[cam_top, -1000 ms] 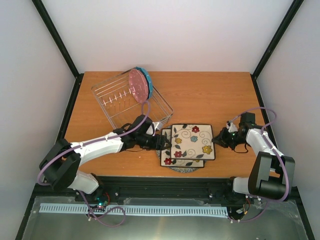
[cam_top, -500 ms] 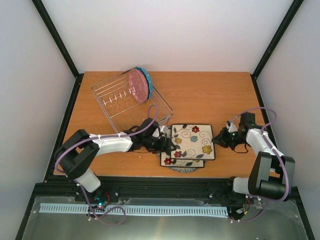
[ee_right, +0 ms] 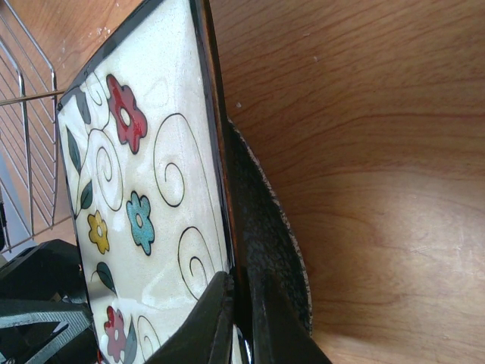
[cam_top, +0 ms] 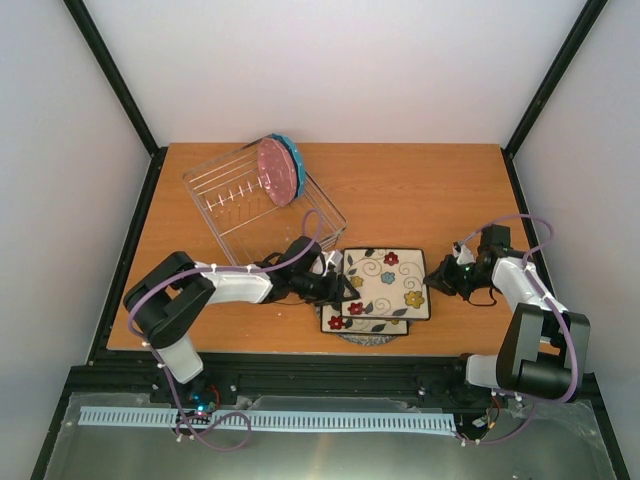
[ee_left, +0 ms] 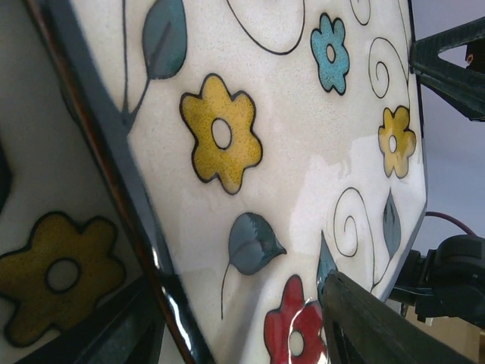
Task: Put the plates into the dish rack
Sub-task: Pick up the plate at the center of the board.
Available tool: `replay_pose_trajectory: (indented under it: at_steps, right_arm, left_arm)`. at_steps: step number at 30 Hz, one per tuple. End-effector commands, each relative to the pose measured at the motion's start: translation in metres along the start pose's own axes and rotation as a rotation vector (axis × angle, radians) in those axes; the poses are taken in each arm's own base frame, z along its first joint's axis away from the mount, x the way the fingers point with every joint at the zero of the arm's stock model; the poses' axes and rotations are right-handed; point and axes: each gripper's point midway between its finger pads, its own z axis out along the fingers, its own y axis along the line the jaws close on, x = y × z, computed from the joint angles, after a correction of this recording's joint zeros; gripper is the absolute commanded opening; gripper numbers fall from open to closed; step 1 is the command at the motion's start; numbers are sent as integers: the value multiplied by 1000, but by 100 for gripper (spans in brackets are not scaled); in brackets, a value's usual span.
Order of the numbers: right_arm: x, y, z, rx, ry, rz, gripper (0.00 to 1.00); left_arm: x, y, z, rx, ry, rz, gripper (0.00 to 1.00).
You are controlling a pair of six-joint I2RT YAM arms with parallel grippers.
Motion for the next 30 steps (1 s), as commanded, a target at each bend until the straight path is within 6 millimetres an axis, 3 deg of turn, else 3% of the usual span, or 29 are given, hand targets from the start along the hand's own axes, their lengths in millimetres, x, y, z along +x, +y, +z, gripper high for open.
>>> replay_pose_trajectory:
  at_steps: [1,10,20,30]
  right_arm:
    - [-6,1,-2,3,-21,11,3]
    - [-5,4,-4,-3,-20,24,3]
    - [5,-5,-11,54,-37,27,3]
    - [6,-1,-18,65,-54,5,3]
  left_arm:
    - [-11,-25,5,76,-11,39,54]
    - [-20,-28,13,91,-15,38,30]
    - [-13,-23,19,125,6,21,1]
    - [-12,-34,11,150,6,34,1]
